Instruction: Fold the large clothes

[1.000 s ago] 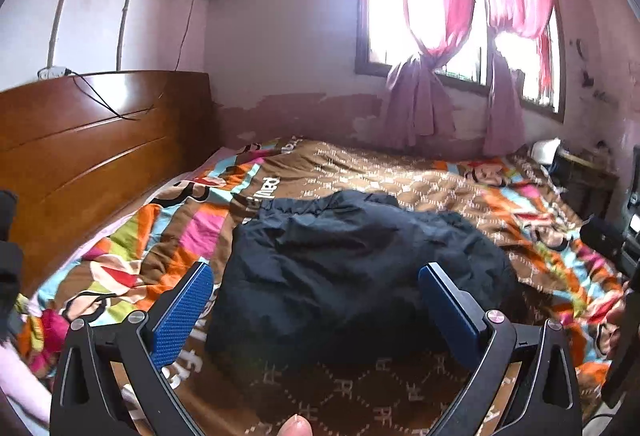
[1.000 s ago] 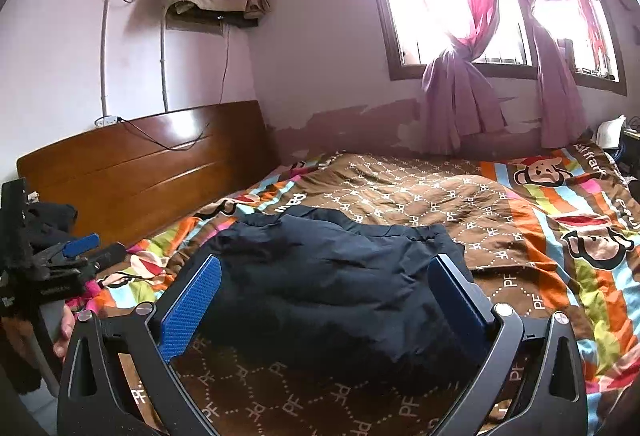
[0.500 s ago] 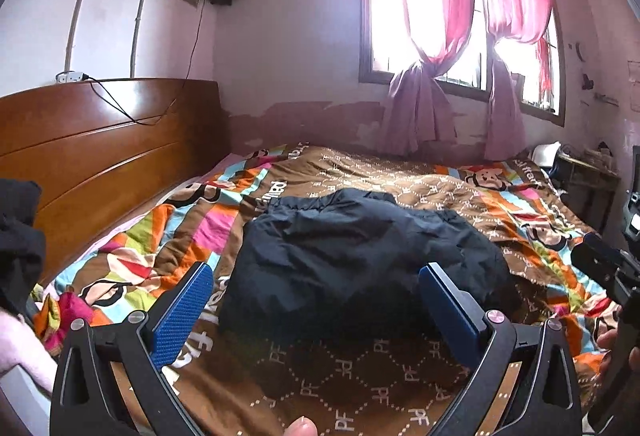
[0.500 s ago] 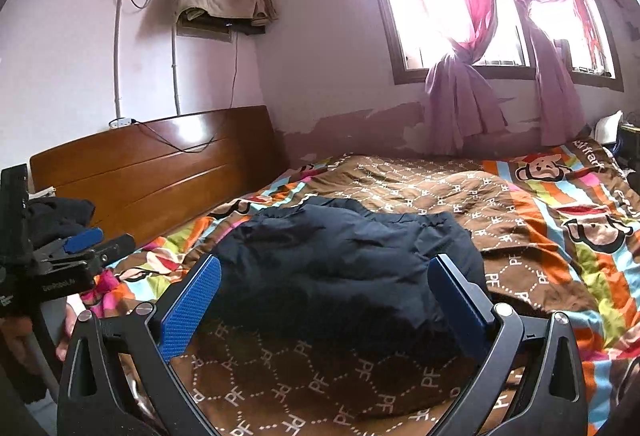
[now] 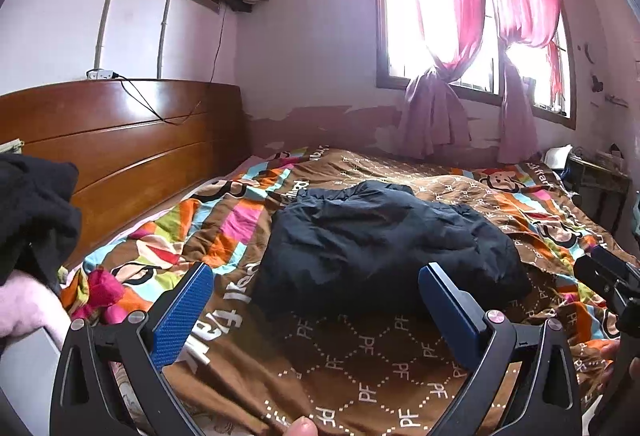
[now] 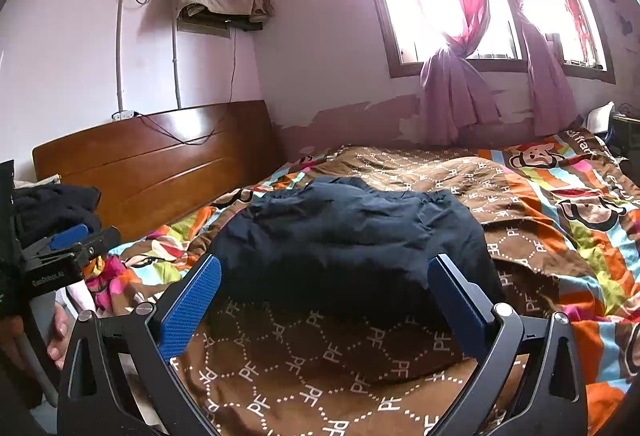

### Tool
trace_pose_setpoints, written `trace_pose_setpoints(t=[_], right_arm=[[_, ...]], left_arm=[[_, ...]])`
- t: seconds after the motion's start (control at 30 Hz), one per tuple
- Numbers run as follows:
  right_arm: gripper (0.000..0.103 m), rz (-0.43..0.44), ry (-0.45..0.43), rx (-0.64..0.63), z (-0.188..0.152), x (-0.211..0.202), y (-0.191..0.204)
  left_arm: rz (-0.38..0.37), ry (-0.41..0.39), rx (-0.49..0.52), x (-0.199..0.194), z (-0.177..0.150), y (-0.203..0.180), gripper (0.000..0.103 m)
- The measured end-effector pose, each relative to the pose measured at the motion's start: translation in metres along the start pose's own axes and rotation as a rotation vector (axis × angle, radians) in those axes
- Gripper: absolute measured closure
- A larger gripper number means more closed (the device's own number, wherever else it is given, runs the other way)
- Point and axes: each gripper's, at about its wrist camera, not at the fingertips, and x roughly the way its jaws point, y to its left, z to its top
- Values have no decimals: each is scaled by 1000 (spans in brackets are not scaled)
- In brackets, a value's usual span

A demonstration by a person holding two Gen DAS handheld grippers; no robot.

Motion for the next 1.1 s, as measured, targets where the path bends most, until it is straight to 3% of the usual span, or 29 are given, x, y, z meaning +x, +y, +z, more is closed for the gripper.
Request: trace_pose_setpoints(t=[0.17,1.1], right_arm=[[1,-3,9,3,-9,-3,2],[1,-38,67,30,-45,-4,0]], left_arm=[[-5,44,-5,-1,-12,8,0],[24,54,1,-8,-48,14,0]])
